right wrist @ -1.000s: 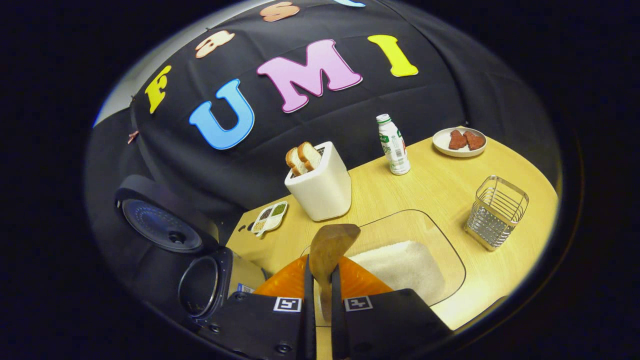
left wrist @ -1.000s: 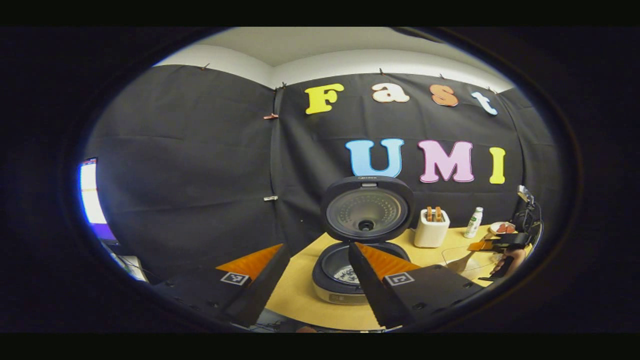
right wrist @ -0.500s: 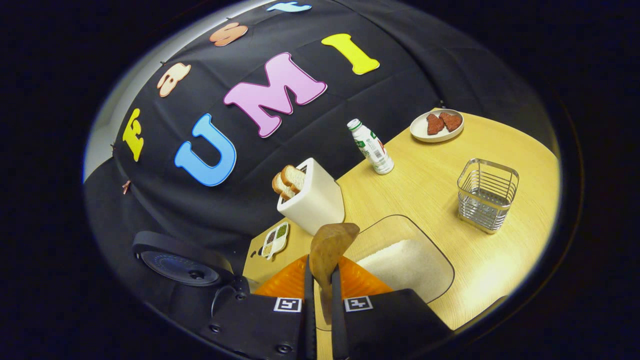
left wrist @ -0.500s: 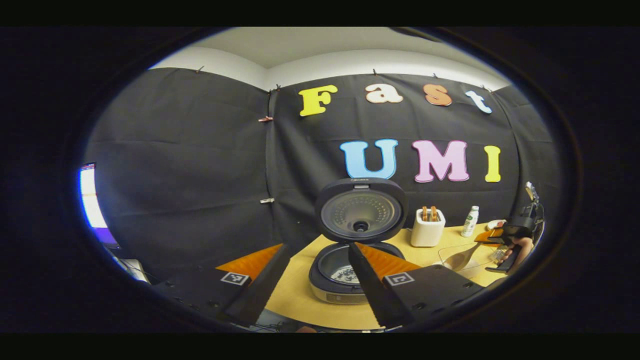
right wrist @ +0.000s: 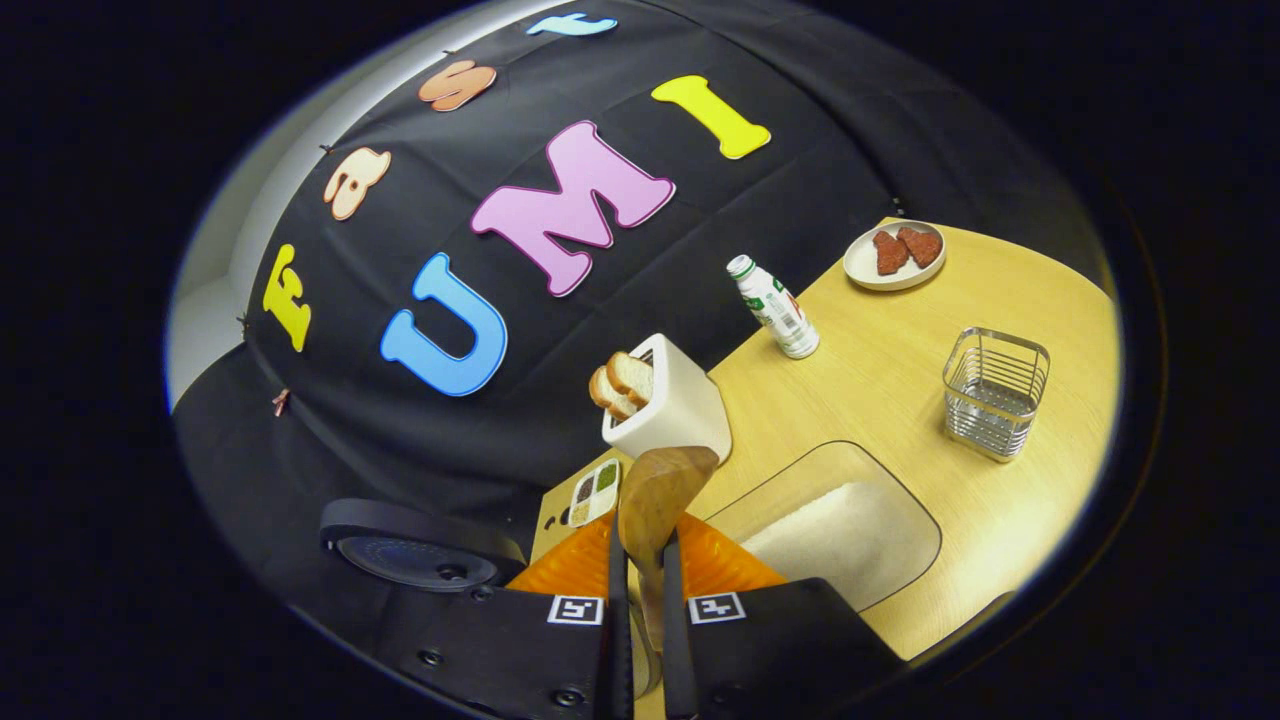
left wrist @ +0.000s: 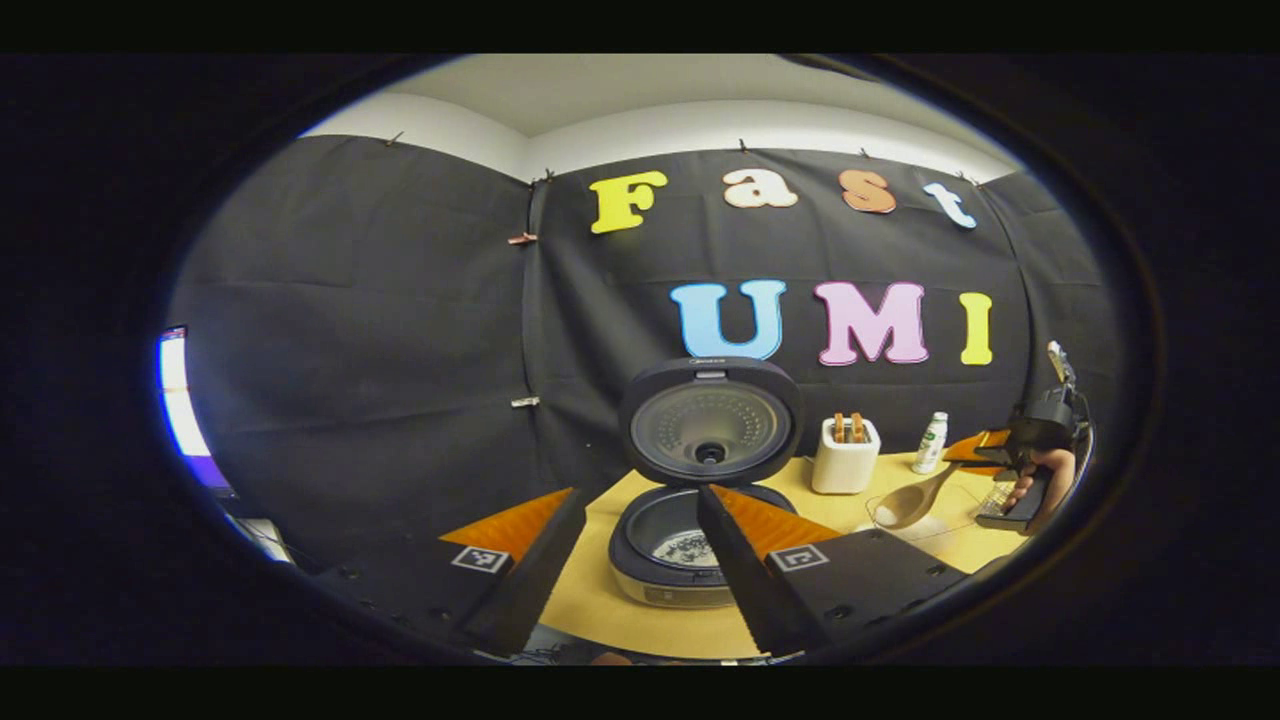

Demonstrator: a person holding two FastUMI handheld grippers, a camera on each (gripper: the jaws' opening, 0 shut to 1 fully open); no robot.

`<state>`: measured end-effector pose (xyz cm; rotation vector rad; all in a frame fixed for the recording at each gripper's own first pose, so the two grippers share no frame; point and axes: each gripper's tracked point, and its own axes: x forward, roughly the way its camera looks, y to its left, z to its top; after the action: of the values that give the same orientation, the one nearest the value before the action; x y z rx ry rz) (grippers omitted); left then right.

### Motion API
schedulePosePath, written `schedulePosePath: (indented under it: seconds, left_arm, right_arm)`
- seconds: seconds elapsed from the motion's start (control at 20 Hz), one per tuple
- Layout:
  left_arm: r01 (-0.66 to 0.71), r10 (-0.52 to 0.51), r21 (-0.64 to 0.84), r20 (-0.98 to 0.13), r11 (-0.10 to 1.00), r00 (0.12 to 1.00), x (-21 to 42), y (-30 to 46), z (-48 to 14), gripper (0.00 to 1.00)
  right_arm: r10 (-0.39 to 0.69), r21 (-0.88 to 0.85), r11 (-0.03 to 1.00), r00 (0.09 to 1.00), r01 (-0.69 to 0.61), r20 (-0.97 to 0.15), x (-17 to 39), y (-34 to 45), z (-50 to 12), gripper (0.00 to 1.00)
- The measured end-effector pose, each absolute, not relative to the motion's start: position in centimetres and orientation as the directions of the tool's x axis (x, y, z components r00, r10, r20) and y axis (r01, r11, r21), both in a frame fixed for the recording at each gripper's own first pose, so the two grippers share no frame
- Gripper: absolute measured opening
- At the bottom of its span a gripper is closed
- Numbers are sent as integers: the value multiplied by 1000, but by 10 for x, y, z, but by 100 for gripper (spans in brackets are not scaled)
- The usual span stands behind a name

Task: Close the left gripper, press the button to open the rice cooker; take a wooden spoon from the chopstick holder with the right hand, scoop a spoonful of rice and pour it into the rice cooker, then put the wooden spoon back into the chopstick holder.

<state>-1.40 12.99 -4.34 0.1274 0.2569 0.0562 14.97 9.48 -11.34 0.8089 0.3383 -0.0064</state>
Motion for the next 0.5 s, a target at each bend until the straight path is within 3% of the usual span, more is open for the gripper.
schedulePosePath:
  seconds: [0.5]
  left_arm:
    - [-84,111,125,-226,989,968,-26,151,-37,80]
  right_arm:
    - [294,689,723,924,-48,-244,148,196,-69,16]
